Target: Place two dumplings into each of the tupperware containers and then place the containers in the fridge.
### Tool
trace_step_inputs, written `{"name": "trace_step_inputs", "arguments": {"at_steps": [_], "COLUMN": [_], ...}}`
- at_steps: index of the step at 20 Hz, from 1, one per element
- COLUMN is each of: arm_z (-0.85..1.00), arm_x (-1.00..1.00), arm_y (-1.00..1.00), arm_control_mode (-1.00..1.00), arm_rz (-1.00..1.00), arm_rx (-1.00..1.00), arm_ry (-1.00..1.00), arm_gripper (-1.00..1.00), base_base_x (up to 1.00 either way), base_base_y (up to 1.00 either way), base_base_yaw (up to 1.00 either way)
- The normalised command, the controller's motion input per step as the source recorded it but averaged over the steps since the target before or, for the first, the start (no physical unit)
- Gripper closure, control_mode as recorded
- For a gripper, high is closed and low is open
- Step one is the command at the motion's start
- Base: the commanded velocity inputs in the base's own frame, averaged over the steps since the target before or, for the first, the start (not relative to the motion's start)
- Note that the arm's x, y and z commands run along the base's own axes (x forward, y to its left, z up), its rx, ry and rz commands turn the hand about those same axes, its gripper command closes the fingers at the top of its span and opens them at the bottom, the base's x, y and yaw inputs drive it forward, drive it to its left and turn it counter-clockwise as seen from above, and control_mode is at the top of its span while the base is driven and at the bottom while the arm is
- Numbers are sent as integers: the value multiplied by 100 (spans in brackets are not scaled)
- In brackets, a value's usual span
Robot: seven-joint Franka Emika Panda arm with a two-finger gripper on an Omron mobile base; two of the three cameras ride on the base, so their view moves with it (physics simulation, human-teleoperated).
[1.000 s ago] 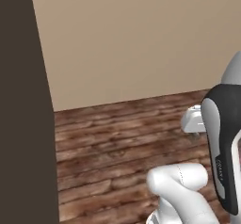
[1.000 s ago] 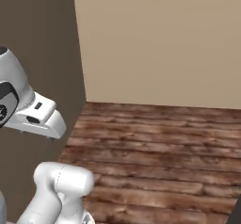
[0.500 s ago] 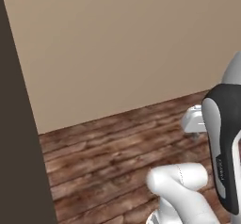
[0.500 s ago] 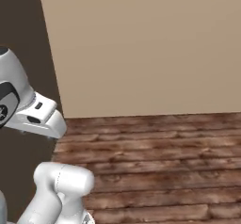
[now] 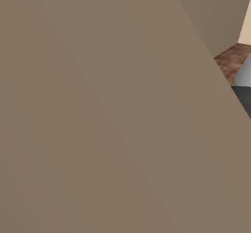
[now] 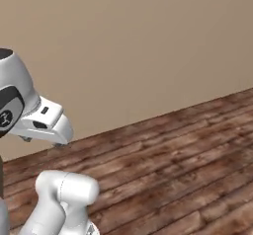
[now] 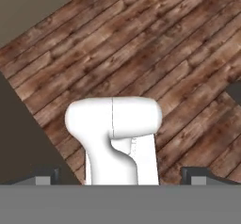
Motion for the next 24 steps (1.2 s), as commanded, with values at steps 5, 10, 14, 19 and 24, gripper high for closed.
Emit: {"name": "trace_step_inputs", "arguments": {"at_steps": [5,10,14,19,24], "arm_z": [0,0,0,0,0], "arm_x": [0,0,0,0,0], "arm_y": [0,0,0,0,0], "arm_control_mode": [100,100,100,100,100], "arm_rz": [0,0,0,0,0], "arm_rx": [0,0,0,0,0], "arm_ry": [0,0,0,0,0], "arm_gripper": [-100,-100,-100,-100,-100], "base_base_x": [72,74,79,80,82], "base_base_y": [67,71,74,74,76], "base_base_yaw": [-73,-72,-70,-70,-69]}}
